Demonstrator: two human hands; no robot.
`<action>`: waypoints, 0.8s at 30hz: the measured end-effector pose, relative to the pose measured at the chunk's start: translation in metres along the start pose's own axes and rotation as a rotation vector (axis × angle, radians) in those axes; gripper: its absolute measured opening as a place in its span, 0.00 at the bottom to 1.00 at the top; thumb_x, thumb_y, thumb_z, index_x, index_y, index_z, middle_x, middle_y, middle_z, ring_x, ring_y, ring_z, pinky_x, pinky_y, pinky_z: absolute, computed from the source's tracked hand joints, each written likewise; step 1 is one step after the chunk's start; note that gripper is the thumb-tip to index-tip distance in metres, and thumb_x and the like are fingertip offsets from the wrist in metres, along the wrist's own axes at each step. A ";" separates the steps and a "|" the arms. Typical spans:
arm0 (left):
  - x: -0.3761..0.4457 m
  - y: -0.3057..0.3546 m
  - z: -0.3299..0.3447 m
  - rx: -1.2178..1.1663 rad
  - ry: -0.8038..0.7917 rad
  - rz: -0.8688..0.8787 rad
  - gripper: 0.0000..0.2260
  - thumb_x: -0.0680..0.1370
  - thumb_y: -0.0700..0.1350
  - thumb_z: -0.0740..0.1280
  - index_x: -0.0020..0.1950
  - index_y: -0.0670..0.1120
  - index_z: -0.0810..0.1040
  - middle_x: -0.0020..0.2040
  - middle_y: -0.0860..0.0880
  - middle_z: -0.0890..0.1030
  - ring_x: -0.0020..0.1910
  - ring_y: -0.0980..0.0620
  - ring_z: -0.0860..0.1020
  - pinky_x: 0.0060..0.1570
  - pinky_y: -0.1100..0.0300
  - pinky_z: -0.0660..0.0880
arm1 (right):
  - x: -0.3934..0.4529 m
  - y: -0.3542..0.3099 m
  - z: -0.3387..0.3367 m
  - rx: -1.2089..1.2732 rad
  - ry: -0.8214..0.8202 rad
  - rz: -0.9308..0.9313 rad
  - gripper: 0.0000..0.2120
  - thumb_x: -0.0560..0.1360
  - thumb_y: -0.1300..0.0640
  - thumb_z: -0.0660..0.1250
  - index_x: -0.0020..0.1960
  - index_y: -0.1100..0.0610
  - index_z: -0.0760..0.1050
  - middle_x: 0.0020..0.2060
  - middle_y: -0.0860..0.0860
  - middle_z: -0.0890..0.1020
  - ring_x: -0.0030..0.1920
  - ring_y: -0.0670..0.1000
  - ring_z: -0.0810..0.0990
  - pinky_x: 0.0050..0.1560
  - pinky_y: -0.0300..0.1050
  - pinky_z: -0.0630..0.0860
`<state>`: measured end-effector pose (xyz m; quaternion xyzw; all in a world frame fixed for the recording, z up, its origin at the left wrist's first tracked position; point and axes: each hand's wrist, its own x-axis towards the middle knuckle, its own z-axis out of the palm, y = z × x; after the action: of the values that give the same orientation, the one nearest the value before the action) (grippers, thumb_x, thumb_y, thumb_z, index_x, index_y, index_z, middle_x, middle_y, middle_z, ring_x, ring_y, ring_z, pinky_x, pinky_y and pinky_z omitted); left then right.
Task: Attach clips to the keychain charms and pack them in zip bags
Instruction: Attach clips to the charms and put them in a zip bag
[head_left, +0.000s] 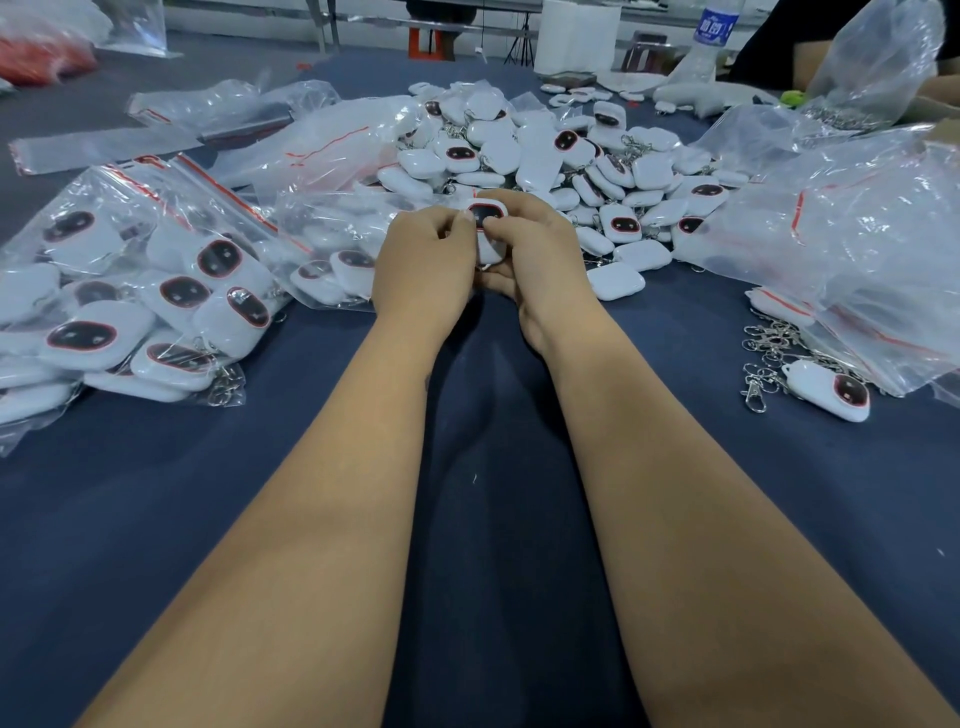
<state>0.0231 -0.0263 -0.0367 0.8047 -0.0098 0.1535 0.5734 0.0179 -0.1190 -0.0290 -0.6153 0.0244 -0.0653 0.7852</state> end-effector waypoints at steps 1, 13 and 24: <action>0.000 0.000 0.000 0.001 -0.004 -0.004 0.14 0.79 0.47 0.59 0.40 0.41 0.76 0.33 0.46 0.75 0.33 0.45 0.73 0.44 0.42 0.78 | 0.000 0.000 0.000 0.005 0.000 -0.001 0.12 0.78 0.69 0.59 0.53 0.58 0.78 0.48 0.57 0.81 0.41 0.52 0.80 0.32 0.39 0.77; -0.003 0.002 0.000 -0.101 -0.015 -0.061 0.10 0.71 0.46 0.61 0.42 0.41 0.78 0.32 0.49 0.76 0.24 0.51 0.71 0.34 0.52 0.73 | -0.004 -0.002 0.000 0.002 -0.058 -0.040 0.15 0.76 0.73 0.57 0.49 0.56 0.76 0.39 0.53 0.79 0.31 0.47 0.78 0.28 0.39 0.75; -0.003 0.003 0.000 -0.161 -0.017 -0.076 0.07 0.74 0.44 0.62 0.40 0.47 0.79 0.32 0.50 0.78 0.26 0.50 0.72 0.32 0.53 0.71 | -0.003 0.000 0.002 -0.015 -0.061 -0.042 0.16 0.76 0.73 0.56 0.47 0.55 0.75 0.43 0.58 0.80 0.37 0.52 0.77 0.29 0.38 0.76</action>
<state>0.0199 -0.0278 -0.0348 0.7569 0.0037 0.1233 0.6418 0.0155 -0.1173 -0.0284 -0.6231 -0.0120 -0.0629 0.7795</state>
